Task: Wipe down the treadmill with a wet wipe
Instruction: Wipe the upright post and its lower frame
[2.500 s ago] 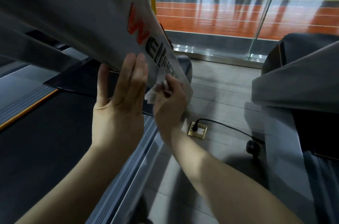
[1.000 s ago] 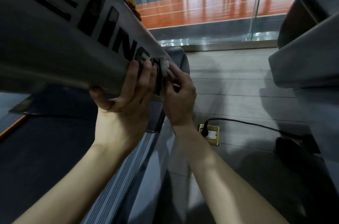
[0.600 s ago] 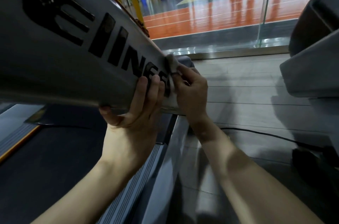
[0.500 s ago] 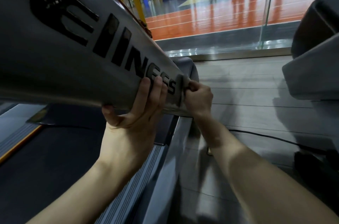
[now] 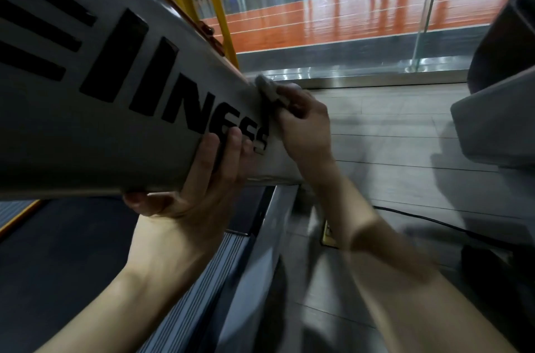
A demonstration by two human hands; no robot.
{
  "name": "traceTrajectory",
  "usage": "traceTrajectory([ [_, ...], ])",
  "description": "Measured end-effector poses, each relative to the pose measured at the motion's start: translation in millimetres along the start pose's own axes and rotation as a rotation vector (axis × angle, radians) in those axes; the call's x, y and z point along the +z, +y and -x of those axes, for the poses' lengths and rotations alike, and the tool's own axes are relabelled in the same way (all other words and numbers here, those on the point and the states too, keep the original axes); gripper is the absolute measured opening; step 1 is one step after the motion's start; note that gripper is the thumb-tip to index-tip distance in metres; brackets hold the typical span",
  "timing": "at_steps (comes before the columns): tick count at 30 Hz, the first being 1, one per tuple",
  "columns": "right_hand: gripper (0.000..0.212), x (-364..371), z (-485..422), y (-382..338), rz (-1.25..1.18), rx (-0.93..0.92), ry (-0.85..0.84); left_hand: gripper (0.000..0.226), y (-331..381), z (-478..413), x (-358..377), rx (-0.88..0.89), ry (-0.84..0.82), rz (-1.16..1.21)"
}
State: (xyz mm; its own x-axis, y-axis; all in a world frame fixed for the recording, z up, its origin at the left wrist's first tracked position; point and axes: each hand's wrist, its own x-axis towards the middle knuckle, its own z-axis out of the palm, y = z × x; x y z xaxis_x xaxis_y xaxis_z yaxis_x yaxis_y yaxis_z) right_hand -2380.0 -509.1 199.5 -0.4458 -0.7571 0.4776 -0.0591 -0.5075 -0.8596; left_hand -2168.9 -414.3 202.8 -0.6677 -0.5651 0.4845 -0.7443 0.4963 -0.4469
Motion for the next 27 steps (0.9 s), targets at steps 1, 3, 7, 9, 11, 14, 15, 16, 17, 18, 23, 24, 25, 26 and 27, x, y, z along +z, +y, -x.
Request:
traceTrajectory([
  [1, 0.029, -1.4, 5.1, 0.4, -0.067, -0.105, -0.024, 0.060, 2.8, 3.5, -1.0, 0.005, -0.014, -0.153],
  [3, 0.026, -4.8, 12.3, 21.7, -0.076, -0.050, -0.019, 0.068, 8.4, 10.2, -13.9, 0.049, -0.113, -0.285],
  [7, 0.024, -24.1, 23.4, 82.0, 0.267, 0.446, 0.147, 0.074, 33.2, 4.2, -22.7, 0.039, -0.160, -0.367],
  [9, 0.019, -26.0, 36.0, 82.9, 0.174, 0.465, 0.128, 0.074, 40.8, 2.2, -15.3, 0.149, -0.186, -0.253],
  [11, 0.021, -26.1, 46.6, 72.4, -0.003, 0.302, 0.044, 0.062, 48.2, -3.5, -7.4, 0.258, -0.198, -0.099],
  [14, 0.010, -27.8, 46.1, 70.4, -0.068, 0.151, -0.045, 0.041, 56.7, -5.9, 8.2, 0.324, -0.206, 0.073],
  [15, 0.011, -28.1, 43.4, 78.7, -0.020, 0.161, -0.020, 0.040, 57.5, -5.3, 15.0, 0.330, -0.250, 0.087],
  [16, 0.012, -29.6, 41.3, 86.3, 0.043, 0.203, 0.019, 0.040, 56.8, -4.1, 23.4, 0.349, -0.275, 0.082],
  [17, 0.012, -33.1, 39.4, 96.1, 0.105, 0.268, 0.044, 0.041, 54.5, -2.6, 30.8, 0.357, -0.308, 0.072],
  [18, 0.014, -38.3, 38.4, 104.4, 0.167, 0.334, 0.044, 0.040, 50.9, 0.0, 38.1, 0.356, -0.341, 0.075],
  [23, 0.010, -43.2, 29.5, 88.5, -0.069, 0.217, -0.096, 0.037, 34.9, 11.3, 82.6, 0.426, -0.406, 0.254],
  [24, 0.012, -41.2, 27.0, 84.3, -0.132, 0.167, -0.107, 0.043, 32.5, 10.0, 93.0, 0.453, -0.419, 0.253],
  [25, 0.016, -38.9, 26.7, 87.2, -0.162, 0.148, -0.097, 0.049, 29.6, 9.1, 102.1, 0.462, -0.451, 0.240],
  [26, 0.018, -37.5, 28.3, 95.3, -0.126, 0.160, -0.069, 0.054, 27.4, 9.3, 108.7, 0.455, -0.491, 0.227],
  [27, 0.017, -37.6, 29.6, 108.1, -0.021, 0.202, -0.038, 0.056, 25.6, 11.4, 113.8, 0.442, -0.527, 0.230],
])
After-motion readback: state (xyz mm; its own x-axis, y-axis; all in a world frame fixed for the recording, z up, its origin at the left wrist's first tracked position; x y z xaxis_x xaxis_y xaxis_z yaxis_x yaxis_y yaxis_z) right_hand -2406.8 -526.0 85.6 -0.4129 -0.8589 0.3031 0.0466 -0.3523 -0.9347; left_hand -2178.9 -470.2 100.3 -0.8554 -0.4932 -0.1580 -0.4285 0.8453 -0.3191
